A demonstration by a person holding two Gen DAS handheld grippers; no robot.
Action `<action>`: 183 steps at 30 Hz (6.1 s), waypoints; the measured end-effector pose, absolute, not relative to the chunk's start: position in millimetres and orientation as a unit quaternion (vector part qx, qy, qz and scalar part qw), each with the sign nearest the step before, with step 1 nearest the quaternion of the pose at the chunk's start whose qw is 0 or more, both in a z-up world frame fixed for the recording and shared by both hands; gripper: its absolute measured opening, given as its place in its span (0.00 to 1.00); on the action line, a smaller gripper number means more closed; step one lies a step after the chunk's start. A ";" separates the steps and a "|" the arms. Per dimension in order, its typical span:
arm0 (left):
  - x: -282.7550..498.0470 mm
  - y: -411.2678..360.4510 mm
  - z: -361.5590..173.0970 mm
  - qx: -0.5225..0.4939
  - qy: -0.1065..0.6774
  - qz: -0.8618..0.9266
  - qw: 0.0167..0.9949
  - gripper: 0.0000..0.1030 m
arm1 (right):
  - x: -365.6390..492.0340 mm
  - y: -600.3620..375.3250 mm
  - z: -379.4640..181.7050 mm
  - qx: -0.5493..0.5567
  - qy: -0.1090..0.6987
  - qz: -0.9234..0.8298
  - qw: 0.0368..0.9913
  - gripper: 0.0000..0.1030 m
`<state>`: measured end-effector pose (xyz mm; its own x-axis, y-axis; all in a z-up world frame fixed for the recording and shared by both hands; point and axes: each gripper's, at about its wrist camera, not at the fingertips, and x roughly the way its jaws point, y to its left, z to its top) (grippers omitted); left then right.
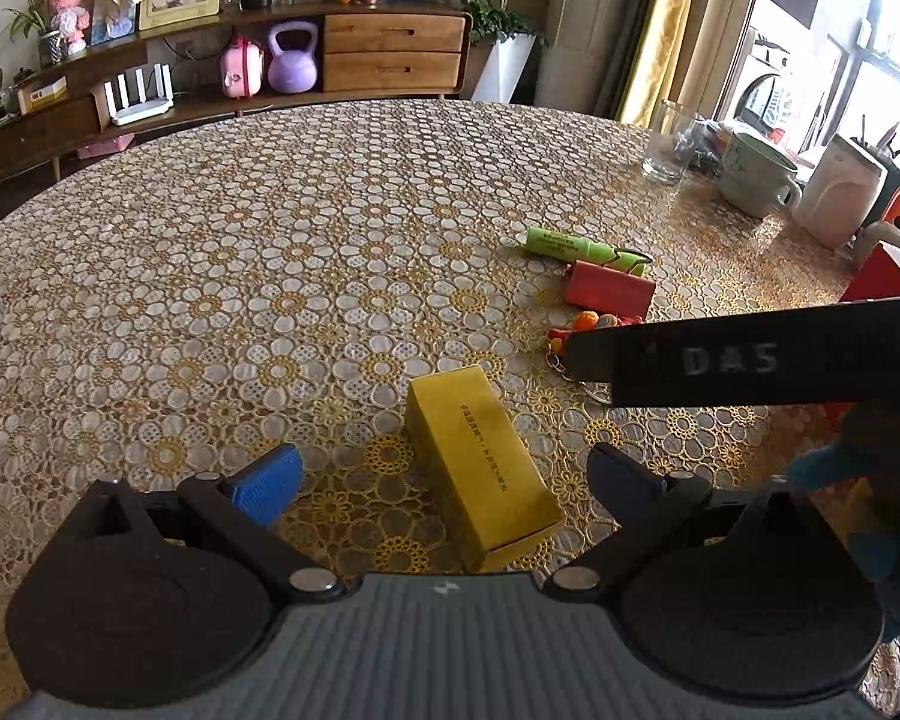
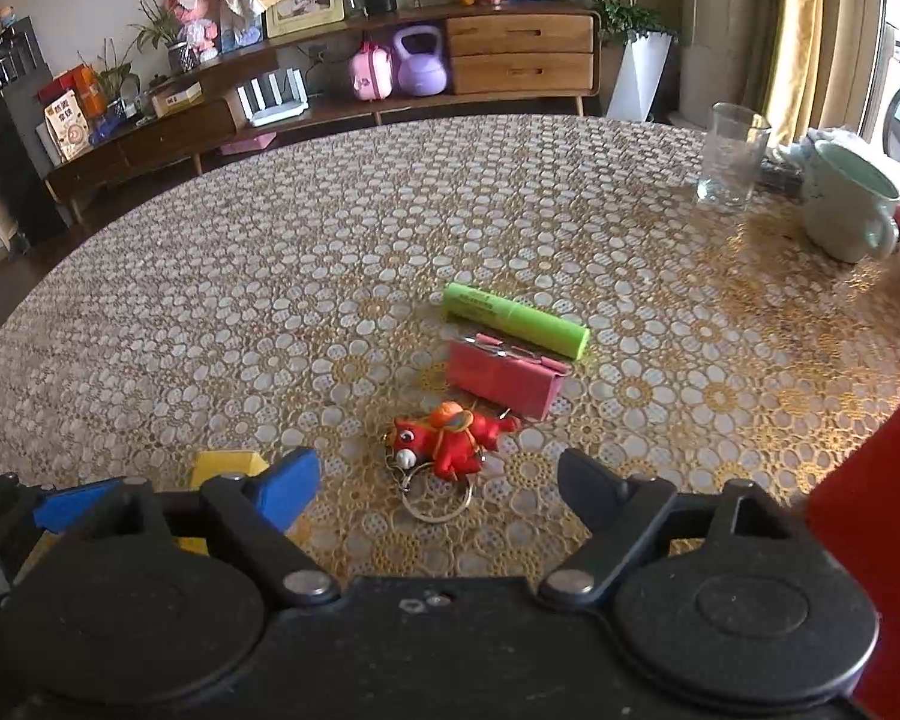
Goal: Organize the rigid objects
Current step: 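Lower the left tool over the yellow box while the right tool approaches the red keychain, then grasp the yellow box with the left tool while the right tool grasps the red keychain, then carry the yellow box and red keychain over the red box with both tools, then open the left tool to drop the yellow box while the right tool releases the keychain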
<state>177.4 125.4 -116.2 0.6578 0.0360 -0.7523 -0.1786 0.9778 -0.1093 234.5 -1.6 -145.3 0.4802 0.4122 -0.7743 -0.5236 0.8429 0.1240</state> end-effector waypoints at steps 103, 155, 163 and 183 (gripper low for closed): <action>174.6 111.3 -118.1 -0.040 0.469 0.072 0.879 0.29 | 132.6 -149.1 -34.1 0.001 0.337 0.289 0.896 0.40; 229.8 -160.2 4.4 0.032 0.398 -0.132 0.907 0.28 | 167.1 -365.0 -64.1 0.032 0.340 0.140 0.929 0.40; 253.2 -185.8 -35.5 0.049 0.439 -0.131 0.888 0.28 | 183.2 -371.8 -78.6 0.014 0.355 0.135 0.925 0.40; 270.1 -209.5 -76.4 0.053 0.499 -0.151 0.851 0.28 | 205.4 -356.1 -107.6 -0.033 0.419 0.170 0.891 0.41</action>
